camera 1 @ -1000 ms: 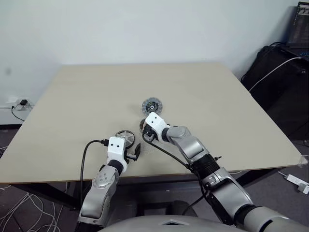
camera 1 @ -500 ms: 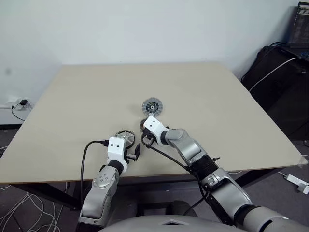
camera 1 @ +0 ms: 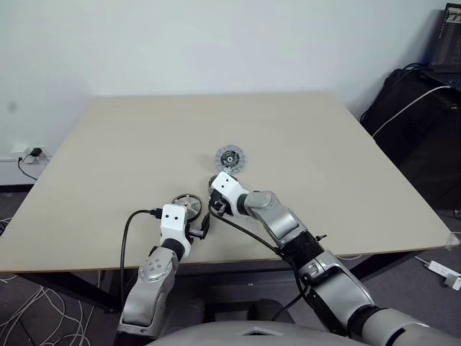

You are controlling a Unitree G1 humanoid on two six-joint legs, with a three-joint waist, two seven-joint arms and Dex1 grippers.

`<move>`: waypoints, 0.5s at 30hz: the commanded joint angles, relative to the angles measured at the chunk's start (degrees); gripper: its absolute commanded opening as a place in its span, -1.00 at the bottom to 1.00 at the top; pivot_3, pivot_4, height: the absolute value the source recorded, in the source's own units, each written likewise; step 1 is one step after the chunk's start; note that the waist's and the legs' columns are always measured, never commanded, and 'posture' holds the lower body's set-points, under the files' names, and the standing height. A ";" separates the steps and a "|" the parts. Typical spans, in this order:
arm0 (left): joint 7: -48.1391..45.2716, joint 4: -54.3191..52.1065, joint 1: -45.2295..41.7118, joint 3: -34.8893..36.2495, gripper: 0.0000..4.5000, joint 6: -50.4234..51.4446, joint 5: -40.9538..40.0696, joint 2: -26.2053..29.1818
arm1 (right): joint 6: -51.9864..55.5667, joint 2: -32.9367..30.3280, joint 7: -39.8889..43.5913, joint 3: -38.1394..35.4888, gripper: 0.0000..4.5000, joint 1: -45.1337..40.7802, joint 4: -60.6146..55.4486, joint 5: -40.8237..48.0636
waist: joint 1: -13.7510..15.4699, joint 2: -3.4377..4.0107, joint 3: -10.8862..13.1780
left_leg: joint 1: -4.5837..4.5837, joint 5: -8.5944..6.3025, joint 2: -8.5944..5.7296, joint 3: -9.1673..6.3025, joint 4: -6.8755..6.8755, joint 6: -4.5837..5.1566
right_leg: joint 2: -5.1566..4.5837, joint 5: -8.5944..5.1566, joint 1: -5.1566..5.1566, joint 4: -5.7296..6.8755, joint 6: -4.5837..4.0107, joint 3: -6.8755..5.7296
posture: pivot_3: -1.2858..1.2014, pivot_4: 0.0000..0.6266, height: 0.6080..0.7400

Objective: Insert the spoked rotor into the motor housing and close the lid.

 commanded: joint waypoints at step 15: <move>-0.03 -0.42 -0.59 0.14 1.00 -1.72 -0.23 -0.39 | -3.10 0.66 -1.73 -2.30 -0.29 -1.64 -0.80 0.83 | 0.02 -0.01 0.00 | 0.00 0.00 0.00 0.00 -0.01 0.01 | 0.00 0.00 -0.01 -0.01 0.00 0.01 | 0.03 -1.00 1.00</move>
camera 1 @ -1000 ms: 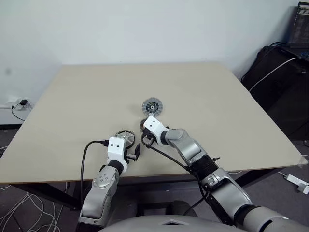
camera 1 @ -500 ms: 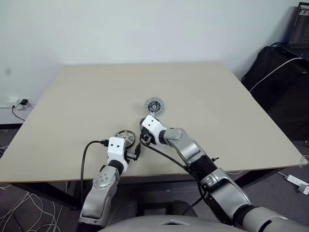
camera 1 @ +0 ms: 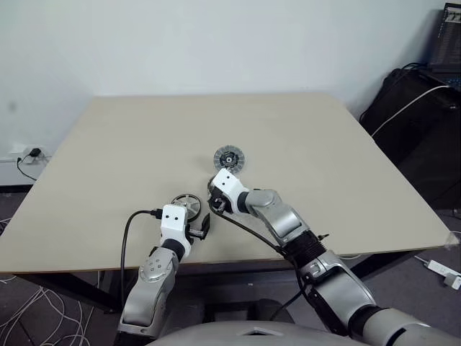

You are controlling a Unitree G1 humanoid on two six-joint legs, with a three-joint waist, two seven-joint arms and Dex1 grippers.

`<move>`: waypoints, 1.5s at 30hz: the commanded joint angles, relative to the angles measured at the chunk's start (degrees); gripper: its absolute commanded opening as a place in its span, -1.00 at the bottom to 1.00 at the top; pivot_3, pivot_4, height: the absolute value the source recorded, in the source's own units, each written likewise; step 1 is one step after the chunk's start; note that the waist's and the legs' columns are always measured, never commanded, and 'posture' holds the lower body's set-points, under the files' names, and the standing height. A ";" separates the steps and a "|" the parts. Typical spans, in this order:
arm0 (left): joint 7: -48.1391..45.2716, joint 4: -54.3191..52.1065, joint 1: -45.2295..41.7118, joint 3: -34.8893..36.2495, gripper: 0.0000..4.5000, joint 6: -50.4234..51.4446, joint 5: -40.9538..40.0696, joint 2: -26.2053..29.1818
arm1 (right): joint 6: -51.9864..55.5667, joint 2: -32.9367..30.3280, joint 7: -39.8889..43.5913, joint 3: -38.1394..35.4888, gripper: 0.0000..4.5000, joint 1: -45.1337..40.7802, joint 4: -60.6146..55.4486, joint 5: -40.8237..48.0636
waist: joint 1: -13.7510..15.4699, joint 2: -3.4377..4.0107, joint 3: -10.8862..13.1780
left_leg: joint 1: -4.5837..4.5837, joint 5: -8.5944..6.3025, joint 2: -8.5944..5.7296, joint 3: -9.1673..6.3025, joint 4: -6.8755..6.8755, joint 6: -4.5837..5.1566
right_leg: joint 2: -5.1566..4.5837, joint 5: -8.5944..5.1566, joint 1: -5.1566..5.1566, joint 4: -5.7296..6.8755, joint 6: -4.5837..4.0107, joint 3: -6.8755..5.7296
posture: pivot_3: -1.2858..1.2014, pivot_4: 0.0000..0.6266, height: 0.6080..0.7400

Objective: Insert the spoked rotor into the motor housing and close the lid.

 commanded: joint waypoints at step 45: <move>-0.02 -0.55 -0.21 0.15 1.00 -1.90 -0.46 -0.62 | 3.45 -23.54 20.80 7.09 -0.99 10.96 -27.31 -1.08 | 1.69 -0.18 0.08 | -0.15 -0.12 0.01 -0.01 0.13 0.20 | -0.08 -0.05 -0.01 -0.16 -0.04 -0.05 | 0.03 -1.00 1.00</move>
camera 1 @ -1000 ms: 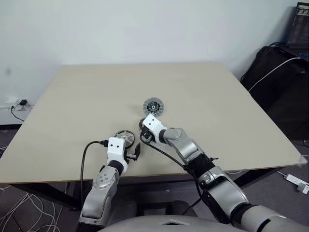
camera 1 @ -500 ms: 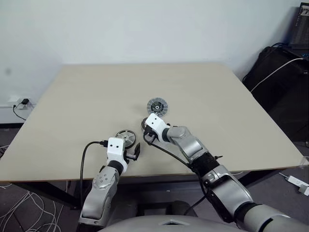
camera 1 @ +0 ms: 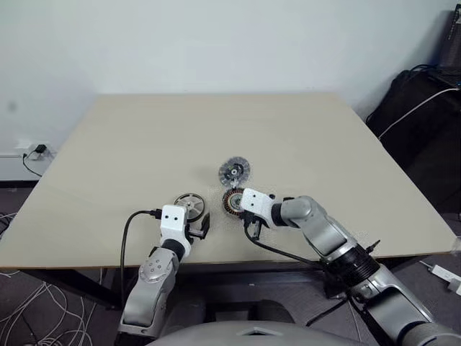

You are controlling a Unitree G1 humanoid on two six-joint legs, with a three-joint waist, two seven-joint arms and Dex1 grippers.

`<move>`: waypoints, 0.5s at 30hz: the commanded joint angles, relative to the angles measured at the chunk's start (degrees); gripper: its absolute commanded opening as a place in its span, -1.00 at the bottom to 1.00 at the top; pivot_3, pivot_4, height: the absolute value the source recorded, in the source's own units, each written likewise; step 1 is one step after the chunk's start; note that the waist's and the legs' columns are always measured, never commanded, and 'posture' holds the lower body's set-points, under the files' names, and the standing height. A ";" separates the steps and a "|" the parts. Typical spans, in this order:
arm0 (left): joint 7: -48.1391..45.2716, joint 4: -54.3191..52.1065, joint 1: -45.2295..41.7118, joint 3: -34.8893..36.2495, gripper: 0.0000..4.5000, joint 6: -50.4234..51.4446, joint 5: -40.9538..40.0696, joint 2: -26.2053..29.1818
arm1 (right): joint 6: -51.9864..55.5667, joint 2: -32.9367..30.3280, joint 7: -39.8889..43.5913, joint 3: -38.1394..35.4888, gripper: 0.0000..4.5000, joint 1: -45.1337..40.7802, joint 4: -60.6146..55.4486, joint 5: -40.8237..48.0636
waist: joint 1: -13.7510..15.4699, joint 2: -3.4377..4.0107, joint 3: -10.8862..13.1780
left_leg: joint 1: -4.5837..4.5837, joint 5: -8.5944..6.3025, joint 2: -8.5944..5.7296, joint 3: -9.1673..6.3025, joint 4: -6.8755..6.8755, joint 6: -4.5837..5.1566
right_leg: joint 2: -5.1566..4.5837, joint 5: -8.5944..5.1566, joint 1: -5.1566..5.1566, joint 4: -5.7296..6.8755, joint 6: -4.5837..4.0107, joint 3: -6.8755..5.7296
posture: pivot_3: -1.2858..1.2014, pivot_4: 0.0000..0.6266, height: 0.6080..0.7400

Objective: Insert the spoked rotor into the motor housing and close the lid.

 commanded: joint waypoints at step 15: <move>-0.37 -0.61 -0.34 -0.21 1.00 -0.68 -0.47 -0.22 | 6.64 5.14 -11.44 -8.94 -0.73 1.51 -9.34 0.81 | 0.63 -0.46 0.31 | -0.01 -0.01 0.02 -0.01 0.14 0.02 | -0.01 0.06 0.03 0.08 0.09 -0.07 | 0.03 -1.00 1.00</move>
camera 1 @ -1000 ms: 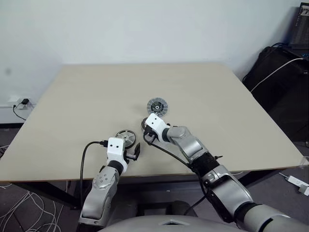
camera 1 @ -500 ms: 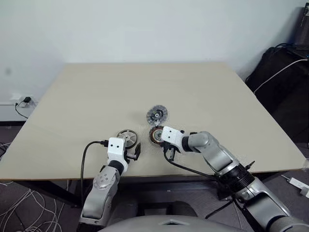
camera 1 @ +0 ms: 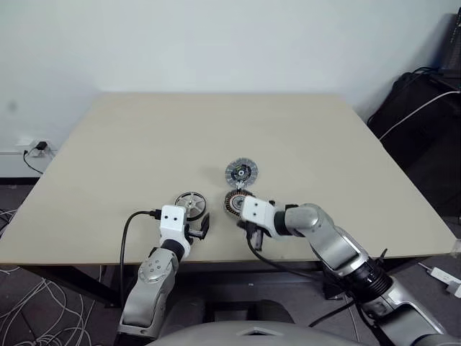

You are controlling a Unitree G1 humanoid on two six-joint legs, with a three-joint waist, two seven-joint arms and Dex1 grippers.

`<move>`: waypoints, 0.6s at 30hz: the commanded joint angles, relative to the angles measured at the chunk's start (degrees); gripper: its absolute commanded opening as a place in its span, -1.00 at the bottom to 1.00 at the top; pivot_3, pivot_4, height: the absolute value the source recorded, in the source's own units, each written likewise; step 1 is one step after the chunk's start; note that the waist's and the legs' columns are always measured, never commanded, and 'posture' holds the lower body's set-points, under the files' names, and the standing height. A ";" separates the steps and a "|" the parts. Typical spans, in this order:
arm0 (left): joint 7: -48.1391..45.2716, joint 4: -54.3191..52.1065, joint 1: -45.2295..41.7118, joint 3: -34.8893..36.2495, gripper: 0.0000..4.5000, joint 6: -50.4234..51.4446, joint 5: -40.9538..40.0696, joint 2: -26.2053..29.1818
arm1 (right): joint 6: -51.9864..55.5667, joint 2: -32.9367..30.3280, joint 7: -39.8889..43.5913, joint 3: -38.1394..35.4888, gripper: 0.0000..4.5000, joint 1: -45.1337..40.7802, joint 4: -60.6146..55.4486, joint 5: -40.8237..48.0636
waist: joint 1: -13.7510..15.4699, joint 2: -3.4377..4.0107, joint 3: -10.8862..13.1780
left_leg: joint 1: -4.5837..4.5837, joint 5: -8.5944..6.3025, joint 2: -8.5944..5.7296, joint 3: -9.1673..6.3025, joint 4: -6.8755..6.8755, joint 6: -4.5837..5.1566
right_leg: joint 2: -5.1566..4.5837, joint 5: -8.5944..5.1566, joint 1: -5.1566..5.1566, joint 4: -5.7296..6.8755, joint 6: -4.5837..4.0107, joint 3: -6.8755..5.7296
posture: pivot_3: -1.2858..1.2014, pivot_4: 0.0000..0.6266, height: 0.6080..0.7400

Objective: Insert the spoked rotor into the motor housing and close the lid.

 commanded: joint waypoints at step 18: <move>-0.06 -0.51 -0.42 0.06 1.00 -0.91 -0.42 -0.39 | 13.65 10.26 -17.66 -3.16 -0.17 -5.00 7.54 -2.82 | -0.28 0.02 0.00 | -0.03 0.01 -0.02 0.01 0.00 -0.02 | -0.01 0.01 -0.02 0.00 0.00 -0.01 | 0.03 -1.00 1.00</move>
